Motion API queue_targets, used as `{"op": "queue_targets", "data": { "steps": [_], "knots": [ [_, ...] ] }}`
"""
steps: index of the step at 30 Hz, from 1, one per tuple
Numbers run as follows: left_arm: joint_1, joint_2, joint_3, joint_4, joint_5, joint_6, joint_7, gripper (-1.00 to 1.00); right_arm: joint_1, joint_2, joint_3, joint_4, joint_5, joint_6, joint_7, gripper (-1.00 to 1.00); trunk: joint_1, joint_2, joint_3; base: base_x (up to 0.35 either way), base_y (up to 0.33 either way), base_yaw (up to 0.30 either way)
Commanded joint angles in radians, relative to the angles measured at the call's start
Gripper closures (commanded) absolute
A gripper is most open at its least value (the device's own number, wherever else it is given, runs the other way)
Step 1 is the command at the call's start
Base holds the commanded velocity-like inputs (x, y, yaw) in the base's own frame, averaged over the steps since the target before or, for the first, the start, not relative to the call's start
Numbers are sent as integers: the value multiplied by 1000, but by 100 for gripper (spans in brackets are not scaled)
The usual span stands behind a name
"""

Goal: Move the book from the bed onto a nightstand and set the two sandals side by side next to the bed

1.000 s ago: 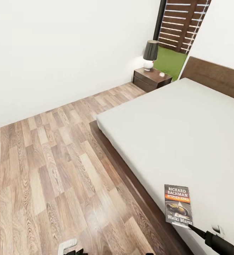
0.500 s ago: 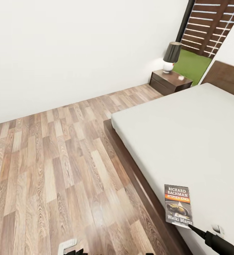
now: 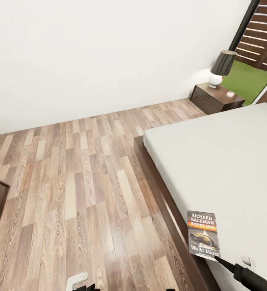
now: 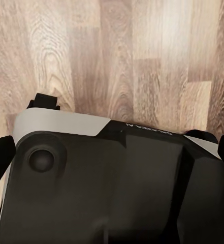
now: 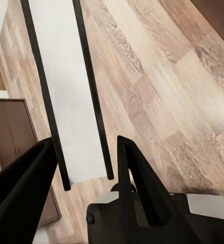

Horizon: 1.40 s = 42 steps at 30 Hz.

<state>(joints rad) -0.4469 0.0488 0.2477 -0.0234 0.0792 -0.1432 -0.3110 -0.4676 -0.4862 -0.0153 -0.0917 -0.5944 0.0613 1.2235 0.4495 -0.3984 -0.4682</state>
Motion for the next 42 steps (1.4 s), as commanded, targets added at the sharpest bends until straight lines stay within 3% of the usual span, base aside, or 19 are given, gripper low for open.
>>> {"op": "queue_targets", "data": {
  "steps": [1, 30, 42],
  "knots": [
    [-1, 0, -1, 2, 8, -2, -5, -100, 0, 0, -5, 0, -2, 6, 2, 100, 0, -2, -1, 0, 0, 292],
    [-1, 0, -1, 2, 8, -2, -5, -100, 0, 0, -5, 0, -2, 6, 6, 100, 0, -2, -12, 0, 0, 287],
    [-1, 0, -1, 2, 8, -2, -5, -100, 0, 0, -5, 0, -2, 7, 11, 100, 0, -2, -13, 0, 0, 29]
  ]
}}
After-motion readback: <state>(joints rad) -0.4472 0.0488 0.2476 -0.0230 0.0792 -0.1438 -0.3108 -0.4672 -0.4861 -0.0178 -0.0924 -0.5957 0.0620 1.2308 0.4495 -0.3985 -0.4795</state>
